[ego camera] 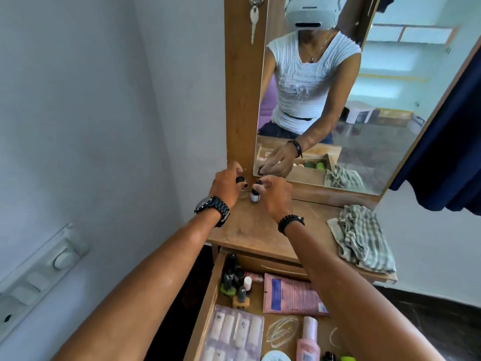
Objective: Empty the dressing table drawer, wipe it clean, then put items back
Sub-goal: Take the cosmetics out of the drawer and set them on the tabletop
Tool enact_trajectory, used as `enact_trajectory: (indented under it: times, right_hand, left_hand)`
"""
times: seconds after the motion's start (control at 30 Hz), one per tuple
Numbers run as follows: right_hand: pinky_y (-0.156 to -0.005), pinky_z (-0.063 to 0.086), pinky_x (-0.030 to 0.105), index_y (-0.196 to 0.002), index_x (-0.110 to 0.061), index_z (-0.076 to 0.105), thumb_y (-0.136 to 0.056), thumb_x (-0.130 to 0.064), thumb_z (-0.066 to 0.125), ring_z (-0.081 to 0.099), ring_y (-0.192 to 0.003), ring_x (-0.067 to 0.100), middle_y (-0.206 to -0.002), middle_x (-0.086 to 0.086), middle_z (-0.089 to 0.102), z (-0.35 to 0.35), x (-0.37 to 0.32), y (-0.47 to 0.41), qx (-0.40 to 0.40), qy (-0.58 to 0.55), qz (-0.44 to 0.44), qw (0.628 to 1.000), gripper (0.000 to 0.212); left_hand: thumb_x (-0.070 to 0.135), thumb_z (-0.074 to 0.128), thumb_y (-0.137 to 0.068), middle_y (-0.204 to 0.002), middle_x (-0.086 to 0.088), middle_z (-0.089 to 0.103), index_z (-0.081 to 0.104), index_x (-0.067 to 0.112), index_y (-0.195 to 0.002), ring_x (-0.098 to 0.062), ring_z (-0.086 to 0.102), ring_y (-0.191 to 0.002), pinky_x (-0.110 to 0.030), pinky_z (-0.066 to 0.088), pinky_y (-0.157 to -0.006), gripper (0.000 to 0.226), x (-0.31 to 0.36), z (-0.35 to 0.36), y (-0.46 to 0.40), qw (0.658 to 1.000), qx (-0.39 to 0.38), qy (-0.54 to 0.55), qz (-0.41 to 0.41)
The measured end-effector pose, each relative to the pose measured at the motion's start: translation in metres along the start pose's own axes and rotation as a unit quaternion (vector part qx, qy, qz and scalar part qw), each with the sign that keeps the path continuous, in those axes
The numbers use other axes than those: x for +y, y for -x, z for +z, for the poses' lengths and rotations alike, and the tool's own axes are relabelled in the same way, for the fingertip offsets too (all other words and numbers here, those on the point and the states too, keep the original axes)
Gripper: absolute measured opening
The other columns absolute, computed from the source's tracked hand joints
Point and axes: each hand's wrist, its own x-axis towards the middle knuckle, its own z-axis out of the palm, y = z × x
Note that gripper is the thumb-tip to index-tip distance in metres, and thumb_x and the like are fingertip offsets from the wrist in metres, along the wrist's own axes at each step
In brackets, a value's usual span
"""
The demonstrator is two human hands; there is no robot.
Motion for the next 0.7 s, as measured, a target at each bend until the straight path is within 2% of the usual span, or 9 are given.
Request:
enact_trajectory:
  times: [0.2,0.3,0.4,0.5,0.6,0.7]
  right_hand:
    - [-0.076,0.05,0.033,-0.086,-0.006,0.067,-0.085,-0.018,0.068,0.061,-0.079,0.02,-0.082,0.01,0.067,0.012,0.007,-0.006,0.003,0.018,-0.023,1.0,0.012]
    - [-0.078,0.05,0.028,-0.096,-0.008,0.066,-0.082,-0.016,0.071,0.056,-0.076,0.012,-0.079,0.003,0.064,0.012,0.011,-0.006,-0.009,0.009,-0.01,1.0,0.016]
    - [-0.074,0.048,0.019,-0.106,-0.008,0.064,-0.079,-0.012,0.073,0.057,-0.078,0.01,-0.079,0.0,0.063,0.007,0.013,0.002,-0.009,-0.033,0.011,0.999,0.028]
    - [-0.063,0.04,0.009,-0.098,-0.011,0.065,-0.08,-0.013,0.073,0.055,-0.071,0.006,-0.071,-0.007,0.06,-0.005,0.01,0.024,-0.004,-0.06,-0.003,0.998,0.02]
    - [-0.06,0.041,0.005,-0.09,-0.015,0.068,-0.082,-0.011,0.07,0.054,-0.065,0.001,-0.072,-0.009,0.061,-0.02,0.008,0.06,-0.026,-0.09,-0.036,0.995,0.009]
    - [-0.064,0.048,0.012,-0.088,-0.02,0.067,-0.083,-0.01,0.069,0.057,-0.068,0.002,-0.077,-0.009,0.063,-0.028,0.016,0.102,-0.085,-0.127,-0.048,0.987,0.011]
  left_hand:
    - [0.008,0.065,-0.084,-0.096,-0.014,0.064,0.047,0.009,-0.12,-0.027,0.063,-0.087,-0.031,0.048,-0.075,0.04,-0.01,0.016,0.0,0.999,-0.036,-0.001,-0.001]
    - [0.008,0.065,-0.084,-0.099,-0.015,0.063,0.043,0.01,-0.125,-0.027,0.062,-0.089,-0.034,0.05,-0.078,0.046,-0.009,0.015,0.004,0.999,-0.037,0.006,-0.015]
    - [0.01,0.065,-0.084,-0.114,-0.013,0.057,0.042,0.012,-0.126,-0.024,0.058,-0.101,-0.026,0.044,-0.08,0.047,-0.006,0.008,0.015,1.0,-0.008,0.0,-0.017]
    - [0.015,0.068,-0.082,-0.123,-0.009,0.049,0.046,0.014,-0.123,-0.022,0.053,-0.109,-0.023,0.042,-0.083,0.046,-0.003,-0.005,0.037,1.0,-0.007,-0.017,-0.007]
    - [0.016,0.07,-0.08,-0.12,-0.009,0.05,0.05,0.014,-0.119,-0.022,0.052,-0.11,-0.026,0.043,-0.087,0.044,-0.003,-0.019,0.067,1.0,-0.016,-0.018,-0.003]
    - [0.019,0.071,-0.08,-0.115,-0.006,0.05,0.058,0.017,-0.111,-0.019,0.051,-0.106,-0.022,0.039,-0.086,0.033,-0.004,-0.028,0.108,1.0,-0.023,-0.007,-0.007]
